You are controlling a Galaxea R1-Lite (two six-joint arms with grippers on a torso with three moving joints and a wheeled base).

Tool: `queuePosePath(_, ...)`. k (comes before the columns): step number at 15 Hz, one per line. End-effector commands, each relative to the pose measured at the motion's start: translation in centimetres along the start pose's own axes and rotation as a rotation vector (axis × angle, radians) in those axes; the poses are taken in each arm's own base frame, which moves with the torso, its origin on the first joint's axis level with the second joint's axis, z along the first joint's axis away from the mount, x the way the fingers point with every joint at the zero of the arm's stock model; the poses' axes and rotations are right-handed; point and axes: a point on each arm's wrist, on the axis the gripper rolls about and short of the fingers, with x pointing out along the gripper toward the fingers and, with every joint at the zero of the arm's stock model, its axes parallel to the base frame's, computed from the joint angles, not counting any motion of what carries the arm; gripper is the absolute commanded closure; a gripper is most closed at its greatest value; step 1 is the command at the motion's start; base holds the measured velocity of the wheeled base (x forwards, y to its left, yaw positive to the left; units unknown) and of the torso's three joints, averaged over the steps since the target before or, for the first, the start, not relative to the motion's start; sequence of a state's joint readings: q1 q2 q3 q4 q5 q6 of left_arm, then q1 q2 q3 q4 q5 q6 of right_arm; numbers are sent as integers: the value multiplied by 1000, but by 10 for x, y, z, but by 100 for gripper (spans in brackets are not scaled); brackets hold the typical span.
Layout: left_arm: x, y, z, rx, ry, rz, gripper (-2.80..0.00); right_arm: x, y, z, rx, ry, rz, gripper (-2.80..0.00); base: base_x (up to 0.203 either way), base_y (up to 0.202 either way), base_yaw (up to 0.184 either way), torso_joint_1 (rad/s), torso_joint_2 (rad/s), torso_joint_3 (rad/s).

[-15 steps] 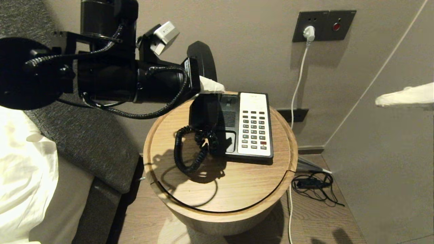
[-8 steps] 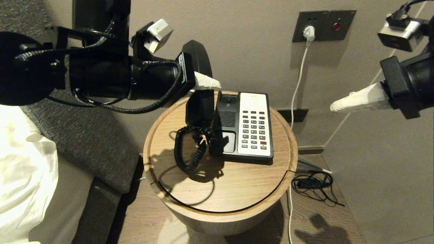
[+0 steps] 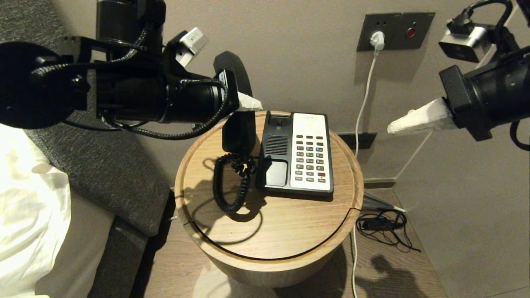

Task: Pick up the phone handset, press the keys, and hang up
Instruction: Dial the number

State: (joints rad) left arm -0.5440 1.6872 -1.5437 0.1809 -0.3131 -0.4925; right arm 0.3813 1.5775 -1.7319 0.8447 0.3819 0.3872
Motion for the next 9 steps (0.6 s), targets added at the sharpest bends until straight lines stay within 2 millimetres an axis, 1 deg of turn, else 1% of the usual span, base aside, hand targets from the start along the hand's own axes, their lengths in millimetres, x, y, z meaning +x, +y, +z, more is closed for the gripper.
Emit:
queuePosePath(1,3,2,-3,-10,14,3,0,13,-4,3,15,29,-10,0,0,0,0,0,0,0)
queuePosePath(2,5,3,-2,-16,13,1,0,16,-4,4,14,33,-10,0,0,0,0,0,0,0)
queuePosePath(3,8,3,-1,-33,8,-1,0,25,-6,6,14,48,-11,0,0,0,0,0,0,0)
queuePosePath(5,3,0,1,-31,-2,-14,0,48,-13,12,21,81,-23,0,0,0,0,0,0,0)
queuePosePath(9,-5,-4,1,-26,-8,-29,0,82,-20,22,32,122,-25,0,0,0,0,0,0,0)
